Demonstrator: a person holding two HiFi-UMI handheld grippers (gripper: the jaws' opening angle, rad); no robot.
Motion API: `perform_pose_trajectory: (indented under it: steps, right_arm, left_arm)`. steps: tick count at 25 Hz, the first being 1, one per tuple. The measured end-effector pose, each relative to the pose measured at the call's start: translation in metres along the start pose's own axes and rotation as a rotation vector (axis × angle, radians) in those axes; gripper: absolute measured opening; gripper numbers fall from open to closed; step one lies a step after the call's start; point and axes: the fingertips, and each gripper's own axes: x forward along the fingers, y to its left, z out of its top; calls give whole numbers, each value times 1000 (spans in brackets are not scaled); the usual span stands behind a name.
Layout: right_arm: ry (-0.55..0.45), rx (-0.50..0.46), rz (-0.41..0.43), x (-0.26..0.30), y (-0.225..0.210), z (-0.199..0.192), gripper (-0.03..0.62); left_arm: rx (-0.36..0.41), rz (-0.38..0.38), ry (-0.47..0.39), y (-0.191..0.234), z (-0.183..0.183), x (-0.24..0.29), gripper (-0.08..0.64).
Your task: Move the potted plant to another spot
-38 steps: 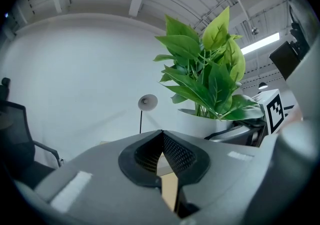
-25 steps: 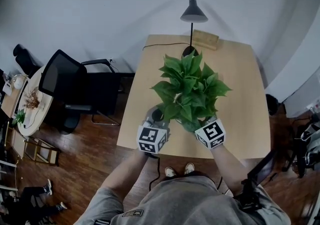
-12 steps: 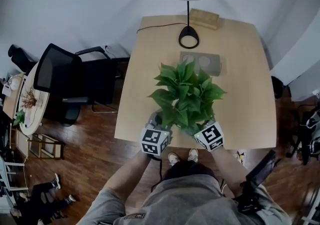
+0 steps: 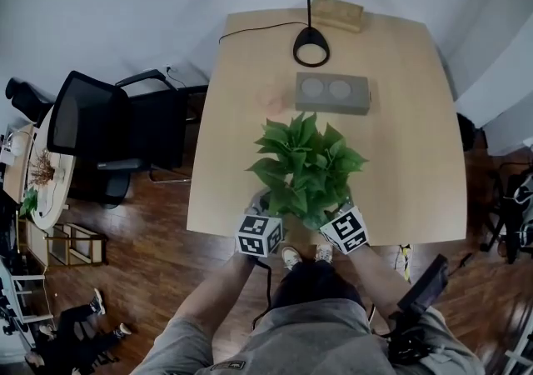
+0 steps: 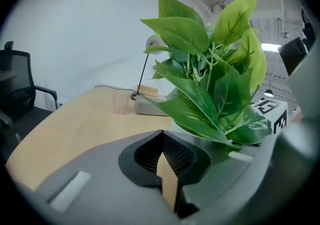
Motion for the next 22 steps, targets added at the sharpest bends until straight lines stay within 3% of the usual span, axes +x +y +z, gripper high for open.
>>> perform_pose_trajectory:
  steps: [9,22]
  right_arm:
    - [-2,-2,-6,14,-2,-19,534]
    - [35,-72,-21,11,-4,-45,538]
  left_arm:
    - [-21,-6,56,15,-19,16,-8]
    - [20,-33,105,3,-38,15,-6]
